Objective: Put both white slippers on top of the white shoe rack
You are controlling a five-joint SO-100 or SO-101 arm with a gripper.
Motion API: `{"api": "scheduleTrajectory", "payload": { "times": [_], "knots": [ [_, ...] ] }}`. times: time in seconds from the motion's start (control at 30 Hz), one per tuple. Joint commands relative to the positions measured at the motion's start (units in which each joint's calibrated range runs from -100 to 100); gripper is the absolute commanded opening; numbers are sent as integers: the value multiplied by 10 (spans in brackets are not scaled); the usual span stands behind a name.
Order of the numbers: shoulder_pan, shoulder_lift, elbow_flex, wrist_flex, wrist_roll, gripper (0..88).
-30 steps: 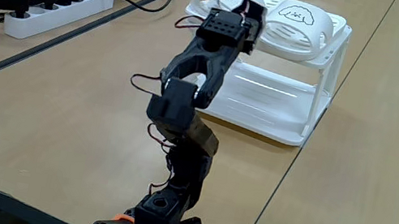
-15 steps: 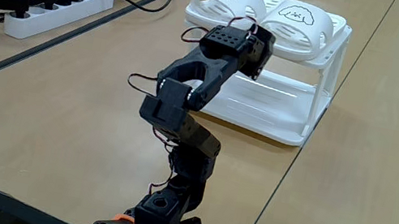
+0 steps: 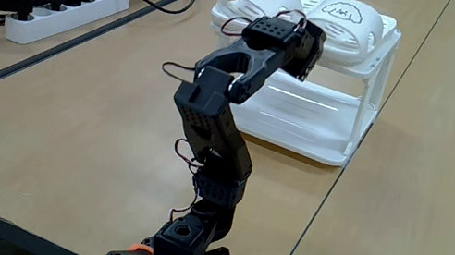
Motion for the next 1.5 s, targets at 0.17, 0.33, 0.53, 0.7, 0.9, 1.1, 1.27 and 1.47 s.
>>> {"api": "scheduleTrajectory", "payload": {
  "times": [0.17,0.33,0.53,0.7,0.9,1.1,1.27,1.47],
  "knots": [
    [3,20,-73,0,4,7],
    [3,16,-49,1,4,7],
    [6,15,0,2,4,7],
    [-1,15,4,2,4,7],
    [-1,13,-33,2,4,7],
    [0,21,-73,2,4,7],
    [0,41,-94,2,4,7],
    [5,42,-55,3,4,7]
  ]
}}
